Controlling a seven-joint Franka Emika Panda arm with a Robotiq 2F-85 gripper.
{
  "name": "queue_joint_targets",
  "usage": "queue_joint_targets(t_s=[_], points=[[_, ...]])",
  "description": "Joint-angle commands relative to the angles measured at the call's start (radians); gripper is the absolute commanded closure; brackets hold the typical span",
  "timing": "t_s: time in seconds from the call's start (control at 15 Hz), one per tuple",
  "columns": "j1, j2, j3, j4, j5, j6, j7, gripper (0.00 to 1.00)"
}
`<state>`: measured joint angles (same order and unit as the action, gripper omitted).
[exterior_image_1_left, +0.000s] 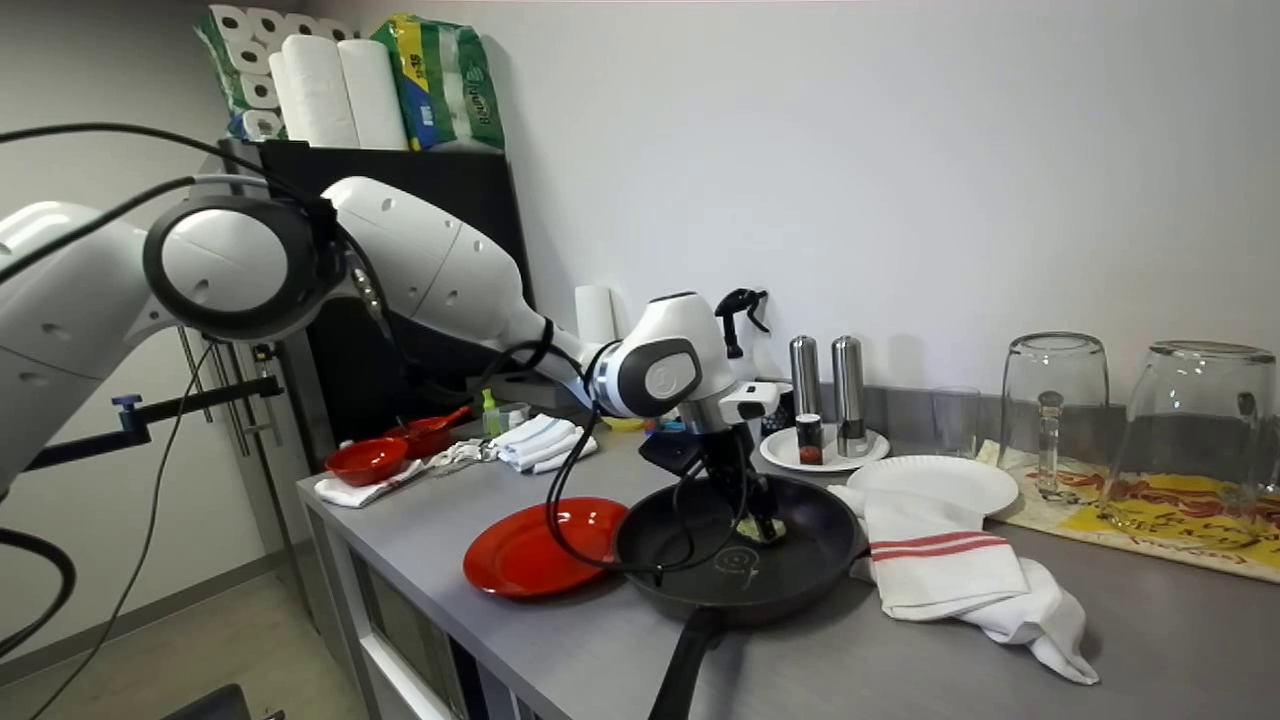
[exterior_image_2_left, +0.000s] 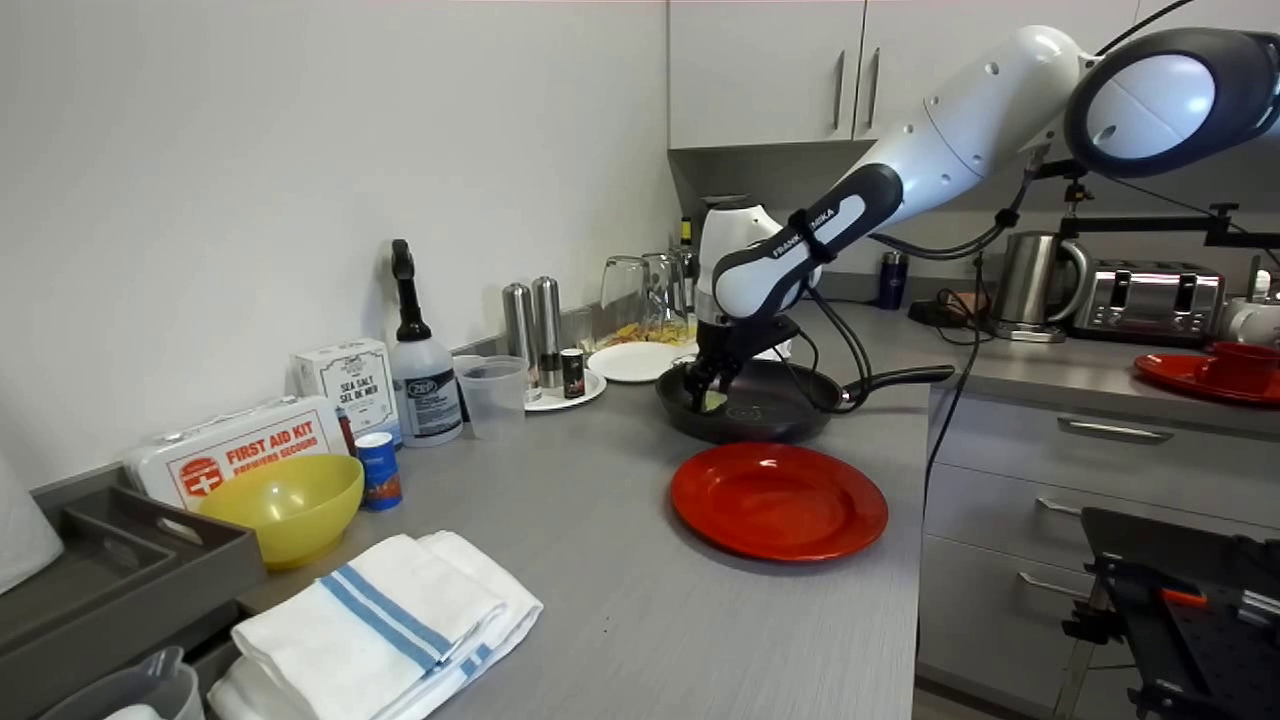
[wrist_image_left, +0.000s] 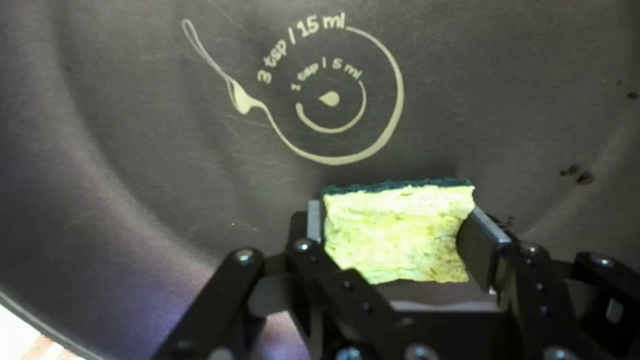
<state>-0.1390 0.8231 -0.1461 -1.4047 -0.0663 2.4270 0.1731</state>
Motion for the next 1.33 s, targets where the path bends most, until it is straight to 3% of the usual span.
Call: queue_joint_targets(t_s=[0.0,0.67,1.27], points=[[0.017,0.016,-0.036,-0.014,0.0,-0.015,0.048,0.61],[0.02,0.015,-0.139,-0.044,-0.011,-0.005,0.195,0.61],[0.013,0.013,-0.115,-0.036,0.033,-0.038,0.281,0.61]])
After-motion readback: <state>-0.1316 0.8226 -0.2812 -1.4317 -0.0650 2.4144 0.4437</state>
